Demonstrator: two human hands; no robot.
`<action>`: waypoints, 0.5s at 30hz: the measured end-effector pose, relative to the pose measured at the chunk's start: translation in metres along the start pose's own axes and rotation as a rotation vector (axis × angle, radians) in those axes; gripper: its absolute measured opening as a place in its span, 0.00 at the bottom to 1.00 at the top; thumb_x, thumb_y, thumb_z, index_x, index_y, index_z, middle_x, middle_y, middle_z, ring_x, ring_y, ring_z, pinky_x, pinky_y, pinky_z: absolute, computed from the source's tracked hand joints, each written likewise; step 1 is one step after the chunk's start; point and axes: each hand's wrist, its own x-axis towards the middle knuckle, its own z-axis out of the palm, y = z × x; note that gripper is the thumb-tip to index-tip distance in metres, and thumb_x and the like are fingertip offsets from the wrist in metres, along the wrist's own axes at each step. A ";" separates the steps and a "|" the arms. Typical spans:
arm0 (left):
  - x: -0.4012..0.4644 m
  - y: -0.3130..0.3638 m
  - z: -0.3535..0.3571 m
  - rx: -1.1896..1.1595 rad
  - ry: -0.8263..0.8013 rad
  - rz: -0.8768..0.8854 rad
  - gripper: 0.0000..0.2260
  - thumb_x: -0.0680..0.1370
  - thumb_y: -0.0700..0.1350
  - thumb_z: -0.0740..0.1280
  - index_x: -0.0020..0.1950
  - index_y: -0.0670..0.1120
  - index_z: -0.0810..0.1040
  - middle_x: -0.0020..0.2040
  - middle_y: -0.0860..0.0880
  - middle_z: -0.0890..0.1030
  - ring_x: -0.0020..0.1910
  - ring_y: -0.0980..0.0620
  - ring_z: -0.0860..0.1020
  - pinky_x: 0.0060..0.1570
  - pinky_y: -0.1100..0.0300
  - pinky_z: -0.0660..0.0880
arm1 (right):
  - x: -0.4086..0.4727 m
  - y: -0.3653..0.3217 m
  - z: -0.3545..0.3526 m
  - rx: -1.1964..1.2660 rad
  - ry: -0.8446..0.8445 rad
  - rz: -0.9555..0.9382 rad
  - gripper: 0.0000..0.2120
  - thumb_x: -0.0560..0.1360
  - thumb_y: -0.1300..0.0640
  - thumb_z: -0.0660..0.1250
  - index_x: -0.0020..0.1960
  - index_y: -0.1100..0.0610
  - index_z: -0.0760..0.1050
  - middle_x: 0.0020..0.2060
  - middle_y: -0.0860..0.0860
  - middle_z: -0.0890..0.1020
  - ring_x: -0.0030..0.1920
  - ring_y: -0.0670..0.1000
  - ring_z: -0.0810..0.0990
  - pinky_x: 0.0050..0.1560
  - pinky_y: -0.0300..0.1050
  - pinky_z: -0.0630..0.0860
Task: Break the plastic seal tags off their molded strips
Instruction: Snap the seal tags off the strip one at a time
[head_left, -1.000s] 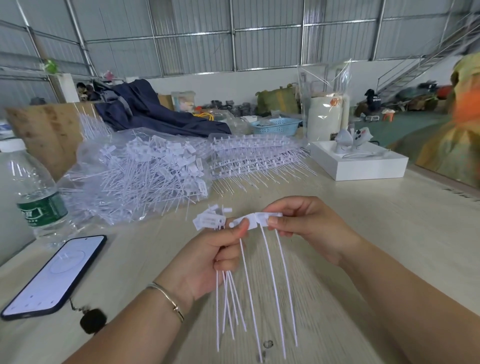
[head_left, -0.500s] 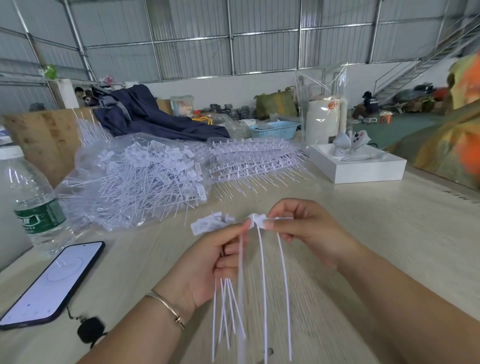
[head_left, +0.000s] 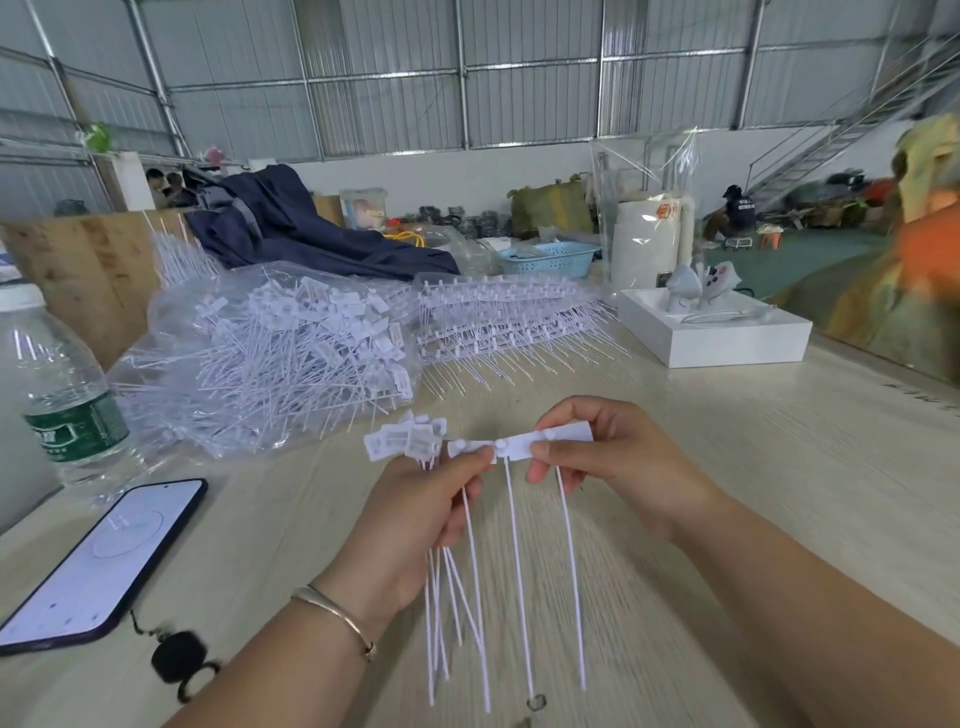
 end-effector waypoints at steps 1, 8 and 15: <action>0.000 0.000 0.000 -0.007 -0.009 0.004 0.05 0.75 0.43 0.71 0.40 0.44 0.82 0.30 0.49 0.73 0.20 0.57 0.62 0.19 0.67 0.58 | 0.000 0.001 0.001 0.011 -0.003 0.006 0.05 0.74 0.64 0.70 0.48 0.66 0.78 0.35 0.59 0.84 0.30 0.52 0.76 0.34 0.39 0.72; 0.000 0.000 0.001 -0.020 -0.074 0.019 0.08 0.73 0.43 0.73 0.45 0.39 0.80 0.28 0.50 0.69 0.21 0.57 0.59 0.19 0.67 0.55 | 0.003 0.002 -0.004 0.077 0.023 0.003 0.04 0.72 0.66 0.70 0.47 0.66 0.80 0.26 0.57 0.76 0.28 0.53 0.71 0.31 0.38 0.69; -0.004 0.009 0.001 -0.028 -0.198 -0.002 0.05 0.71 0.38 0.72 0.43 0.41 0.77 0.25 0.52 0.64 0.20 0.57 0.58 0.18 0.68 0.54 | 0.004 -0.002 -0.011 0.080 -0.039 0.030 0.04 0.70 0.69 0.68 0.43 0.64 0.80 0.22 0.54 0.70 0.24 0.49 0.66 0.28 0.38 0.61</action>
